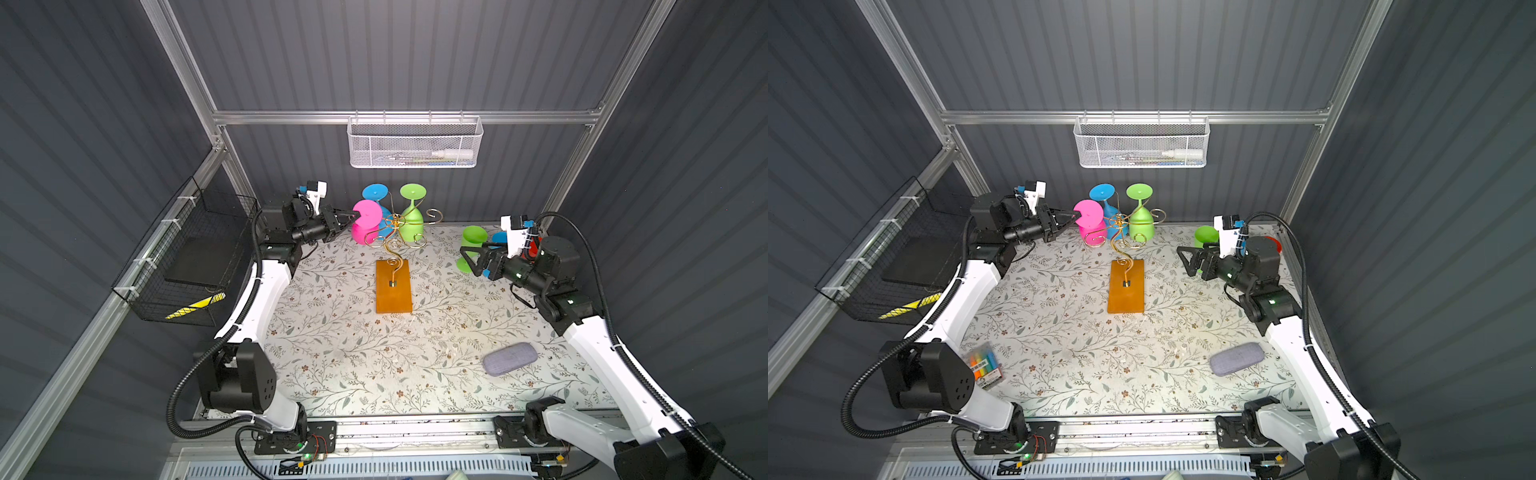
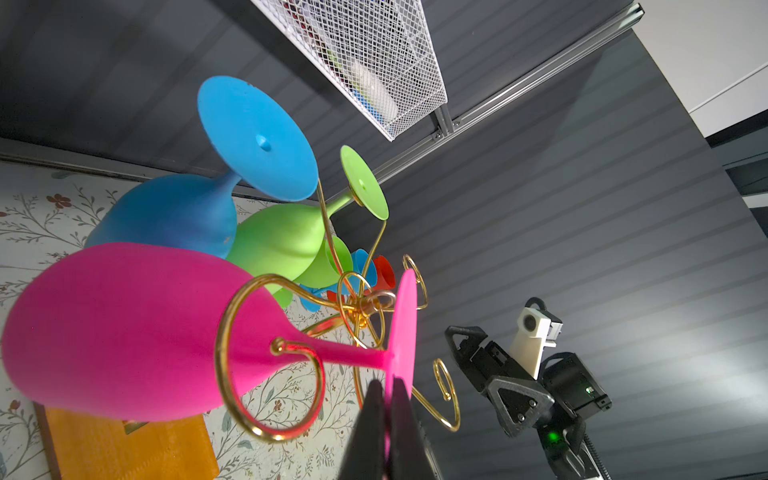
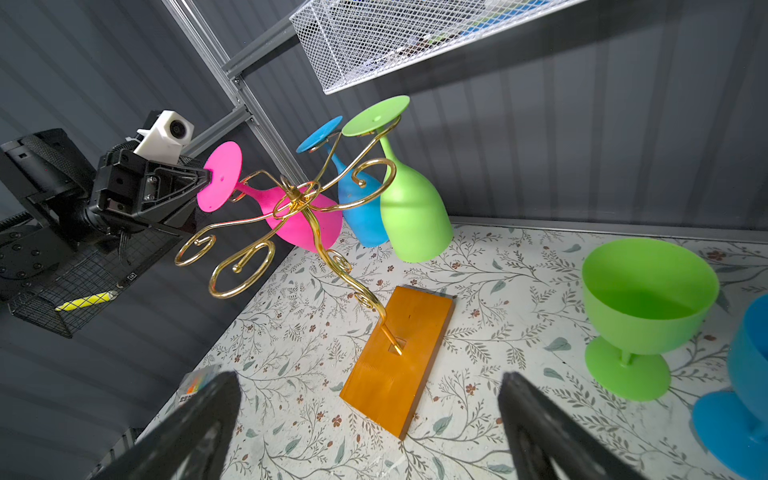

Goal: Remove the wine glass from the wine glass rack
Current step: 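Slide the pink glass off its rack arm with the left gripper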

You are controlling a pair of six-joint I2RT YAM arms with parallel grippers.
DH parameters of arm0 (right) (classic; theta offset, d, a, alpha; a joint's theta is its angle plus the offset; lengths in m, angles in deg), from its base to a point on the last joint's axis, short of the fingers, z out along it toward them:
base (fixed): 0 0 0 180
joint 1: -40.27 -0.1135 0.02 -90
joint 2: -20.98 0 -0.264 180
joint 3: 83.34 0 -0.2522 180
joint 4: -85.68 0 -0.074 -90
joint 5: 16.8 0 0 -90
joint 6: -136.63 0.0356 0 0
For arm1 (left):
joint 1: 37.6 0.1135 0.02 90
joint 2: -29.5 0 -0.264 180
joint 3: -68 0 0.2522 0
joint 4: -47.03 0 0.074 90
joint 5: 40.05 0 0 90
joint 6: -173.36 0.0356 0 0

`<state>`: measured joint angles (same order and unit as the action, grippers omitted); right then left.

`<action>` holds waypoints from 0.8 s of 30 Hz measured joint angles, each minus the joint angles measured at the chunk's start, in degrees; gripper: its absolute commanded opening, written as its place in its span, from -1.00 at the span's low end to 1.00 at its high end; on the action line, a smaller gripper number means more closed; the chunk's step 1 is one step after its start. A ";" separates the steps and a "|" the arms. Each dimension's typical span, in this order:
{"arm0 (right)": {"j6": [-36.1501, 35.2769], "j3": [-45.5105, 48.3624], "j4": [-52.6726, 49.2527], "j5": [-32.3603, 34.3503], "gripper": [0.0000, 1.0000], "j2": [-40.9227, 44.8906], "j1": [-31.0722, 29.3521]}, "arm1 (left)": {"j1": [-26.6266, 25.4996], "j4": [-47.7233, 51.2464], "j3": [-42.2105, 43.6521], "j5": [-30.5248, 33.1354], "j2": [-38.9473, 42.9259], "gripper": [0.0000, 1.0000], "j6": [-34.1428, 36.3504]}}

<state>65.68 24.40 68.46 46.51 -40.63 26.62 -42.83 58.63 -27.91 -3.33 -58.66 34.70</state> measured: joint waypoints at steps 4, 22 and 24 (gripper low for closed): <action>0.00 0.02 -0.02 0.00 0.98 0.07 0.00 | 0.00 -0.07 0.44 -0.20 0.22 -1.00 0.22; 0.00 0.24 -0.50 0.00 0.98 0.17 0.00 | 1.22 4.44 3.98 -0.15 4.61 -1.00 2.84; 0.00 0.24 -0.50 0.00 0.98 0.22 -0.02 | 1.55 4.90 4.24 -0.13 4.85 -1.00 3.13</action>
<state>65.68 24.64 67.95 46.51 -40.41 26.60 -41.28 63.53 -23.67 -3.46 -53.80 37.82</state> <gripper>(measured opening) 0.988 0.054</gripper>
